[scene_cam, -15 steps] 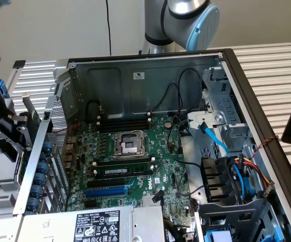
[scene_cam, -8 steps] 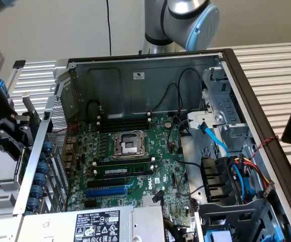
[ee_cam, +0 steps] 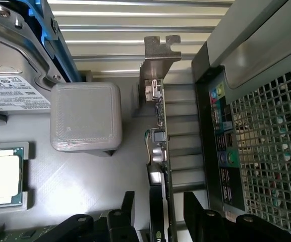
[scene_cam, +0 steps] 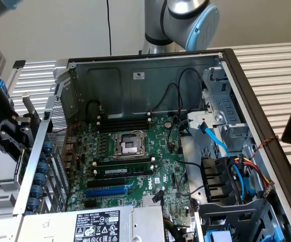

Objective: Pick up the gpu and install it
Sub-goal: 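Pick up the gpu and move the gpu toward the slot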

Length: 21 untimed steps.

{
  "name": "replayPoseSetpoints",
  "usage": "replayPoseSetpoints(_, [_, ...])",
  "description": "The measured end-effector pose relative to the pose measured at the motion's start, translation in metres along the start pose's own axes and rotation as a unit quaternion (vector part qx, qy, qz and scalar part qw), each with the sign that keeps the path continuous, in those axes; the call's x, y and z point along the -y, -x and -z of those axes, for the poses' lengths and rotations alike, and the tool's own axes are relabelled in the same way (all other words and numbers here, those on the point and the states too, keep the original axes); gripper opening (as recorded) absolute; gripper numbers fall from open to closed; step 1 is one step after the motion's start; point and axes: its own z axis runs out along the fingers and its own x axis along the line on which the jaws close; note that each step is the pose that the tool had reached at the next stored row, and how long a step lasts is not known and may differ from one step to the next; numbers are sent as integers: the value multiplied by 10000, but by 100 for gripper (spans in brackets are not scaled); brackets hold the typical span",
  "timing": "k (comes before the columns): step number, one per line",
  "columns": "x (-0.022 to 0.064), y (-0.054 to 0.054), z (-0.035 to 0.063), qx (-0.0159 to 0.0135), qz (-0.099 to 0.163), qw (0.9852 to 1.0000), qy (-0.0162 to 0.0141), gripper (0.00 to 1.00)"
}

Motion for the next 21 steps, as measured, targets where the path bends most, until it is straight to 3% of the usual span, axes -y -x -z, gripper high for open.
replayPoseSetpoints(18, [-29, -6, -38, 0, 0, 10000, 0, 51])
replayPoseSetpoints(19, [-30, -6, -40, 0, 0, 10000, 0, 42])
replayPoseSetpoints(21, [-30, -7, -42, -1, 0, 10000, -1, 42])
